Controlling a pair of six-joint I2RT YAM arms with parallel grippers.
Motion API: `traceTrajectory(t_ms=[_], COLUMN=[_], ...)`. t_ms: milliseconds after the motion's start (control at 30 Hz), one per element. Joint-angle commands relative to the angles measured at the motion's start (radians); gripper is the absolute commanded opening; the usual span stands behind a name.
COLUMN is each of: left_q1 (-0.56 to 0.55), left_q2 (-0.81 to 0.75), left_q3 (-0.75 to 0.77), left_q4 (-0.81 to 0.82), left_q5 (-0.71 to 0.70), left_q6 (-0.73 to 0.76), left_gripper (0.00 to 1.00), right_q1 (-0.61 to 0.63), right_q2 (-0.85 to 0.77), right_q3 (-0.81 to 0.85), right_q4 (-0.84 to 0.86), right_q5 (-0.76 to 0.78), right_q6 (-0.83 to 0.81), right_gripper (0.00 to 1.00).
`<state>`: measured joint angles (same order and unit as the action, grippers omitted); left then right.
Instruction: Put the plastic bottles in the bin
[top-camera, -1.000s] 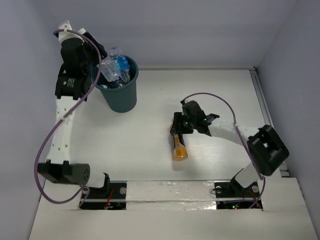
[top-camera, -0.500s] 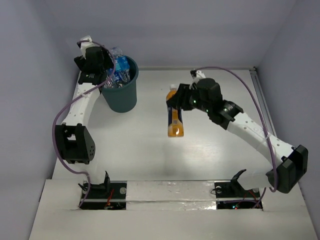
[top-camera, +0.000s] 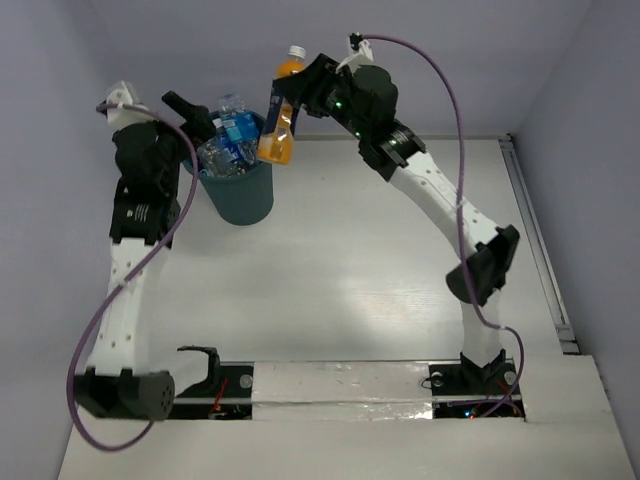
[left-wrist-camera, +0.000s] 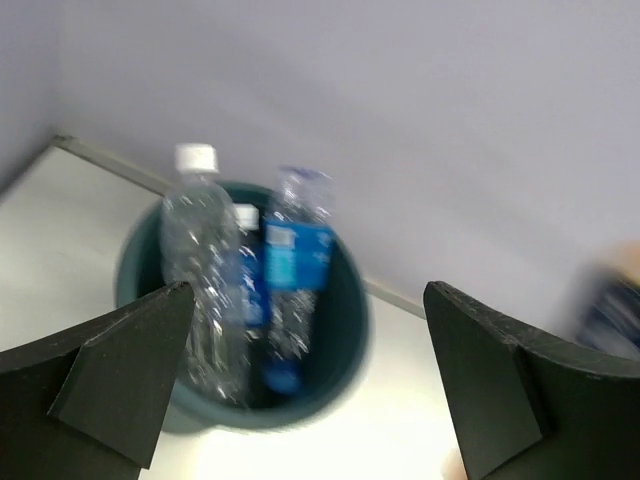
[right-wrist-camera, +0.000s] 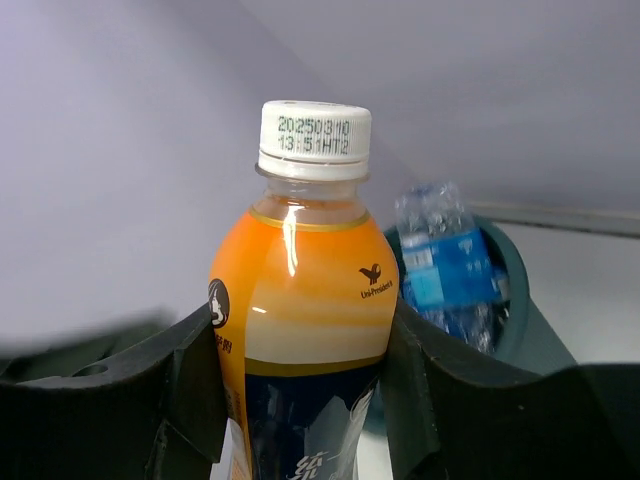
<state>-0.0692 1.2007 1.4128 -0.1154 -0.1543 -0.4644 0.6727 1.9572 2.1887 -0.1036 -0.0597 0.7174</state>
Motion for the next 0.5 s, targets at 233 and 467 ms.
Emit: traceTrajectory(t_ms=[233,467], left_q1=[-0.06,-0.06], left_q2=[-0.309,-0.424], left_q3=[-0.221,-0.291], left_q4=[-0.214,-0.286], left_q5=[0.108,0.15], left_q6=[-0.207,-0.229], left_gripper=[0.99,0.99], right_q1=[0.005,0.074], right_q2=[0.405,0.557], right_q3=[0.483,0.548], right_q4=[0.229,0.22], right_q5=[0.274,0.363], right_q6=[0.106,-0.041], right_gripper=[0.5,0.55])
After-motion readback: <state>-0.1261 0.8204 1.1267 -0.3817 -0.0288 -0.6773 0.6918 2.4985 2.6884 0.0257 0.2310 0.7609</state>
